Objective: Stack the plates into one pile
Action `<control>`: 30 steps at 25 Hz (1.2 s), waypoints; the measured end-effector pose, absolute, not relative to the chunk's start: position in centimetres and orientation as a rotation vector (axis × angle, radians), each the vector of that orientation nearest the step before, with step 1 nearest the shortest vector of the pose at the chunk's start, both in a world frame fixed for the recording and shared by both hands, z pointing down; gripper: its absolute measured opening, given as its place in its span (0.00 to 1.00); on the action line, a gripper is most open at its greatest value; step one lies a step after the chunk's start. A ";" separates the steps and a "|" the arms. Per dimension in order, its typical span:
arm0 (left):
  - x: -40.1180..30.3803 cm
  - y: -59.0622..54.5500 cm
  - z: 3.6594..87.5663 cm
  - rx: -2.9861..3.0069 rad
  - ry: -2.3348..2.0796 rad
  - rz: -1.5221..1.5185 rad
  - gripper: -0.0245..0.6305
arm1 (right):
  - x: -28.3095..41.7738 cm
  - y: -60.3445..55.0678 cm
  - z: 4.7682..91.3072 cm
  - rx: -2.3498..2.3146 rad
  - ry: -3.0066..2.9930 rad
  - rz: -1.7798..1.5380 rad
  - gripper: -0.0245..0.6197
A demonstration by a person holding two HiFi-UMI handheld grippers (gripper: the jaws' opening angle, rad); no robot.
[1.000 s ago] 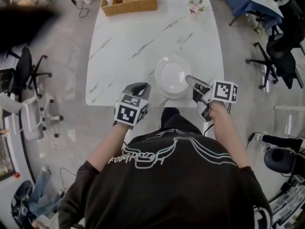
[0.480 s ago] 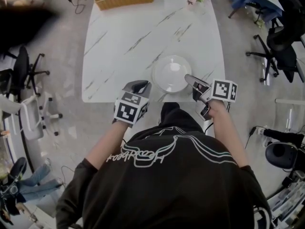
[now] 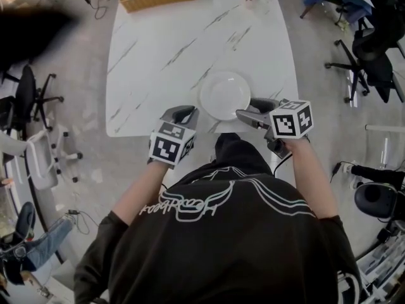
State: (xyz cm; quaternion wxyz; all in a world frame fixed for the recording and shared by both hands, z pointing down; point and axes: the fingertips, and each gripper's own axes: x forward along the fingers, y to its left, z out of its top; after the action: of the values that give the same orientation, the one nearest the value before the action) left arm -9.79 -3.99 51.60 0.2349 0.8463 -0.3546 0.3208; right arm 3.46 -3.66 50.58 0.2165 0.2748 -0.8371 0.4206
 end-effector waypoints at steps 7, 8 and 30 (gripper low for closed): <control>-9.9 -3.6 51.4 2.328 -0.969 0.876 0.11 | 4.6 -3.0 50.8 0.718 -2.227 0.884 0.50; -9.9 -3.6 51.0 2.330 -0.971 0.867 0.11 | 4.7 -3.0 50.4 0.729 -2.227 0.869 0.50; -1.9 5.7 30.3 2.532 -0.857 0.238 0.11 | 5.3 6.1 27.9 0.779 -2.922 0.544 0.08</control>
State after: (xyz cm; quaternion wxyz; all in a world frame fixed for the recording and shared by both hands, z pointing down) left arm -1.86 5.72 30.30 0.2270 0.9189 -0.3108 0.0865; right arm 5.31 6.08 27.87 0.0343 0.2534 -0.9504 0.1771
